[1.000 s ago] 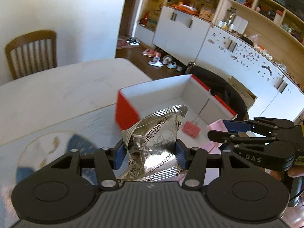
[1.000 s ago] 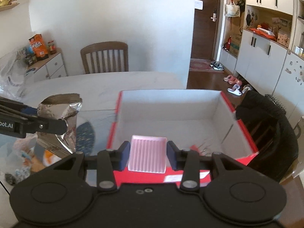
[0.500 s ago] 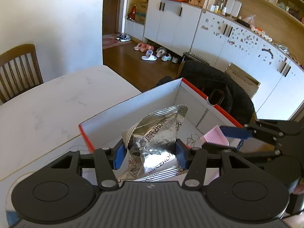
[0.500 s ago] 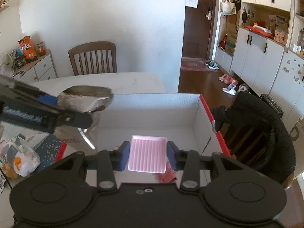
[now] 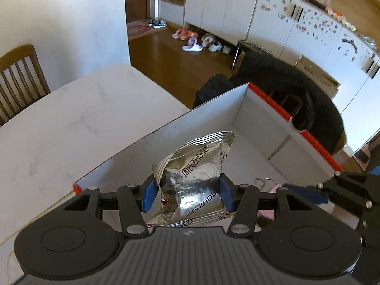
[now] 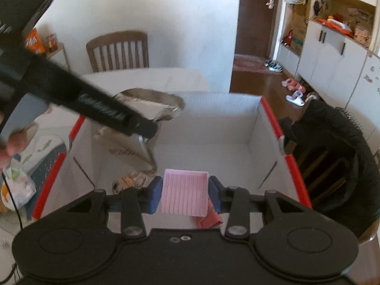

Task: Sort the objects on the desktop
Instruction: 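Carry the silver bag and pink sponge into the red shoebox and release both, then withdraw both grippers from the shoebox toward the table pile, then grasp the clear bag of black snacks with the left gripper while the right grasps the white USB cable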

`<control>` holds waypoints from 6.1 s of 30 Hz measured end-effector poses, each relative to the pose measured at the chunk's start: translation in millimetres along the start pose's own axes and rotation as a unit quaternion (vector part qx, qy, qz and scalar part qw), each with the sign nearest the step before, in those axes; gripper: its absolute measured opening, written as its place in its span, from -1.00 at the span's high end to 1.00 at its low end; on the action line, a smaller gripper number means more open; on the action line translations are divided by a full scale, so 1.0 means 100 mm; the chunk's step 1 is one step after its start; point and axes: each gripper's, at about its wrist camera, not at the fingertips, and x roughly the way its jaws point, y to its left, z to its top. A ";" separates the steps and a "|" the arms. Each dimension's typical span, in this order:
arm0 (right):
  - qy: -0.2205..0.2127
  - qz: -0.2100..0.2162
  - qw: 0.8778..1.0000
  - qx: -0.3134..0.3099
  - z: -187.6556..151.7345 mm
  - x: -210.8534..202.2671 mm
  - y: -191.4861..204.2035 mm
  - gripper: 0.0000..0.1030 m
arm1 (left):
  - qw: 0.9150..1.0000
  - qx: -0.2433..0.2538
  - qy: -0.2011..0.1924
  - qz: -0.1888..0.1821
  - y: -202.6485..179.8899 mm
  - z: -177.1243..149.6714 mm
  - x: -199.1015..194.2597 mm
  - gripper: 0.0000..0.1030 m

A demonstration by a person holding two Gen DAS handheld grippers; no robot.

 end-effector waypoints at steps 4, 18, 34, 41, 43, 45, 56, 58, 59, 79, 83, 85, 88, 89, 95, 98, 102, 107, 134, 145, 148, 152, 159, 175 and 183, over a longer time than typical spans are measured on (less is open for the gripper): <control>0.027 0.002 0.999 -0.017 -0.01 0.17 0.02 0.21 | 1.000 0.002 0.021 0.002 -0.04 0.02 0.16 -0.04; 0.094 0.032 0.995 -0.032 -0.01 0.54 0.06 0.21 | 0.997 0.038 0.073 0.006 -0.11 -0.04 0.53 -0.04; 0.108 0.030 0.993 -0.036 0.09 0.66 -0.09 -0.22 | 0.995 0.024 0.095 -0.009 -0.03 -0.08 0.60 -0.16; 0.089 0.024 0.995 -0.037 0.08 0.52 -0.10 -0.25 | 0.998 0.004 0.064 -0.023 0.02 -0.01 0.35 -0.30; 0.081 0.023 0.996 -0.032 0.08 0.45 -0.12 -0.25 | 0.998 0.007 0.054 -0.022 0.01 -0.01 0.27 -0.30; 0.071 0.023 0.997 -0.027 0.06 0.35 -0.11 -0.25 | 0.999 0.007 0.042 -0.025 0.00 -0.03 0.16 -0.30; 0.018 0.024 1.000 -0.007 0.11 -0.20 -0.05 -0.25 | 0.999 -0.010 -0.017 -0.046 -0.01 -0.18 -0.47 -0.30; 0.010 0.024 1.000 -0.006 0.12 -0.29 -0.01 -0.26 | 0.998 -0.010 -0.025 -0.048 -0.01 -0.23 -0.59 -0.30; 0.006 0.026 1.000 -0.005 0.12 -0.33 0.01 -0.26 | 0.998 -0.012 -0.028 -0.048 -0.01 -0.26 -0.66 -0.30; -0.039 0.039 0.998 0.008 -0.03 -0.99 0.82 -0.28 | 0.993 -0.017 -0.087 -0.077 0.29 -0.97 -1.93 -0.30; -0.039 0.040 0.998 0.006 -0.10 -1.08 1.07 -0.30 | 0.993 -0.020 -0.092 -0.075 0.42 -1.19 -2.11 -0.30; -0.042 0.038 0.998 0.001 -0.14 -1.12 1.22 -0.31 | 0.993 -0.021 -0.093 -0.074 0.48 -1.29 -2.18 -0.30; -0.042 0.038 0.998 -0.002 -0.21 -1.16 1.42 -0.35 | 0.993 -0.020 -0.097 -0.065 0.59 -1.47 -2.30 -0.30; -0.043 0.040 0.998 -0.002 -0.23 -1.18 1.48 -0.36 | 0.993 -0.018 -0.098 -0.061 0.62 -1.54 -2.33 -0.30; -0.044 0.042 0.998 -0.009 -0.39 -1.20 1.87 -0.49 | 0.993 -0.023 -0.102 -0.055 0.83 -1.91 -2.50 -0.30; -0.044 0.042 0.998 -0.008 -0.46 -1.18 2.01 -0.52 | 0.993 -0.025 -0.104 -0.048 0.95 -2.09 -2.57 -0.31; -0.043 0.041 0.998 -0.006 -0.55 -1.16 2.18 -0.57 | 0.993 -0.037 -0.104 -0.048 1.09 -2.31 -2.64 -0.44; -0.040 0.041 0.998 -0.017 -0.65 -1.12 2.39 -0.65 | 0.993 -0.054 -0.102 -0.039 1.28 -2.55 -2.67 -0.60; -0.007 0.040 0.998 -0.039 -1.07 -0.46 2.93 -0.82 | 0.996 -0.050 -0.060 0.051 1.89 -3.81 -2.14 -1.00; 0.011 0.038 0.998 -0.056 -1.16 -0.22 3.04 -0.82 | 0.996 -0.047 -0.043 0.056 1.85 -4.05 -1.90 -1.00; 0.016 0.041 0.998 -0.054 -1.18 -0.17 3.04 -0.82 | 0.995 -0.049 -0.049 0.072 1.84 -4.07 -1.89 -0.99; 0.023 0.043 0.998 -0.049 -1.19 -0.12 3.04 -0.80 | 0.994 -0.056 -0.051 0.081 1.89 -4.09 -1.88 -0.98; 0.033 0.043 0.997 -0.049 -1.21 -0.03 3.06 -0.74 | 0.992 -0.068 -0.055 0.086 1.93 -4.10 -1.90 -0.91; 0.025 0.044 0.997 -0.050 -1.20 -0.04 3.08 -0.49 | 0.992 -0.081 -0.058 0.076 1.95 -4.12 -1.94 0.00; 0.024 0.044 0.998 -0.045 -1.20 -0.04 3.08 -0.42 | 0.993 -0.082 -0.056 0.068 1.97 -4.10 -1.95 0.18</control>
